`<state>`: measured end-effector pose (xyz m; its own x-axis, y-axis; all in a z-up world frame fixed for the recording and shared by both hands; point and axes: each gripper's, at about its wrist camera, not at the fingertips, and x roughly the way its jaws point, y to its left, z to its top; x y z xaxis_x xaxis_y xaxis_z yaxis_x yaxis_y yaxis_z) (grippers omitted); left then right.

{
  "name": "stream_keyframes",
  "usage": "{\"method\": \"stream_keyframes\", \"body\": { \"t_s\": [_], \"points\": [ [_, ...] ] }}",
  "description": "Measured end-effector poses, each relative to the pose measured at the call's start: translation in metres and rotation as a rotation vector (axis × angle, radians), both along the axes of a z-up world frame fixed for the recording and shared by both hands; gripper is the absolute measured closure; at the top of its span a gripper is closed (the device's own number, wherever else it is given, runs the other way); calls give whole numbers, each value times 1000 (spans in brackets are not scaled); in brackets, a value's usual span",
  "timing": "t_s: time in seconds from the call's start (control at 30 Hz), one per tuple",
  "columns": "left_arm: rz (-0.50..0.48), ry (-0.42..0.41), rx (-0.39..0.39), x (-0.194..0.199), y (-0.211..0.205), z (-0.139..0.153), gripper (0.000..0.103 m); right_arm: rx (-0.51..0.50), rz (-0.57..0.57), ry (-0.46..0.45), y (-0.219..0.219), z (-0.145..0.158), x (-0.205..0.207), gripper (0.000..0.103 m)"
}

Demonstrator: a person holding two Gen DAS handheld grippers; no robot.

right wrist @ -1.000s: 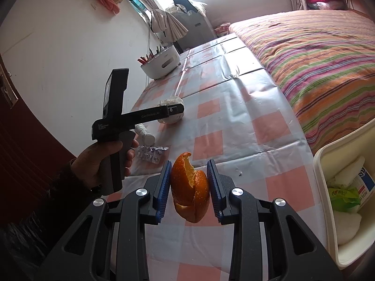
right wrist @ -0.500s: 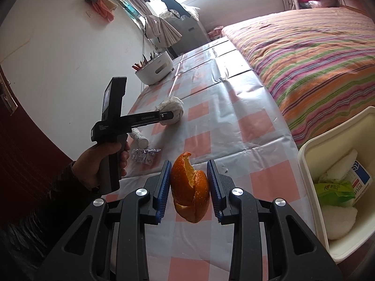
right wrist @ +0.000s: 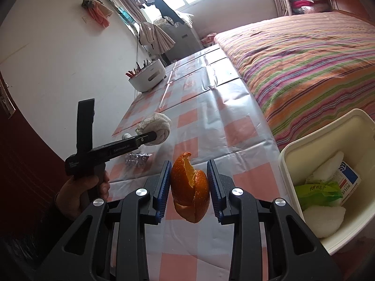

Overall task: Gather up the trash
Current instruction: 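Grasp the white lace-wrapped ball with the left gripper while the right gripper holds the peel, then carry the orange peel over the cream bin and open the right gripper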

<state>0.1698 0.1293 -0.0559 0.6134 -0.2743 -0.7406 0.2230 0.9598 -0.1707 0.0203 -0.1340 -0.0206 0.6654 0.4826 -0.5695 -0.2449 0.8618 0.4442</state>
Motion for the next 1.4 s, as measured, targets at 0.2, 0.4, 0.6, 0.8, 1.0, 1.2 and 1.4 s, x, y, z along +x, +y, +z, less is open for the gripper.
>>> {"method": "stream_keyframes", "body": {
  "t_s": [0.2, 0.4, 0.6, 0.8, 1.0, 1.2, 1.4],
  "points": [
    [-13, -51, 20, -34, -16, 13, 67, -8, -25, 5, -7, -4, -6, 73],
    [-48, -112, 59, -63, -41, 27, 67, -11, -54, 5, -19, -5, -13, 73],
    [-105, -148, 63, -83, -67, 38, 67, -9, -93, 3, -38, -5, -21, 73],
    [-164, -171, 51, -97, -93, 49, 67, -8, -143, 2, -60, -8, -31, 73],
    [-219, -176, 32, -108, -116, 54, 67, -1, -230, 0, -98, -11, -39, 73],
    [-267, -187, 20, -118, -138, 61, 67, -6, -308, 2, -128, -16, -41, 73],
    [-306, -193, 5, -122, -157, 68, 67, -17, -357, -6, -142, -16, -38, 67]
  ]
}}
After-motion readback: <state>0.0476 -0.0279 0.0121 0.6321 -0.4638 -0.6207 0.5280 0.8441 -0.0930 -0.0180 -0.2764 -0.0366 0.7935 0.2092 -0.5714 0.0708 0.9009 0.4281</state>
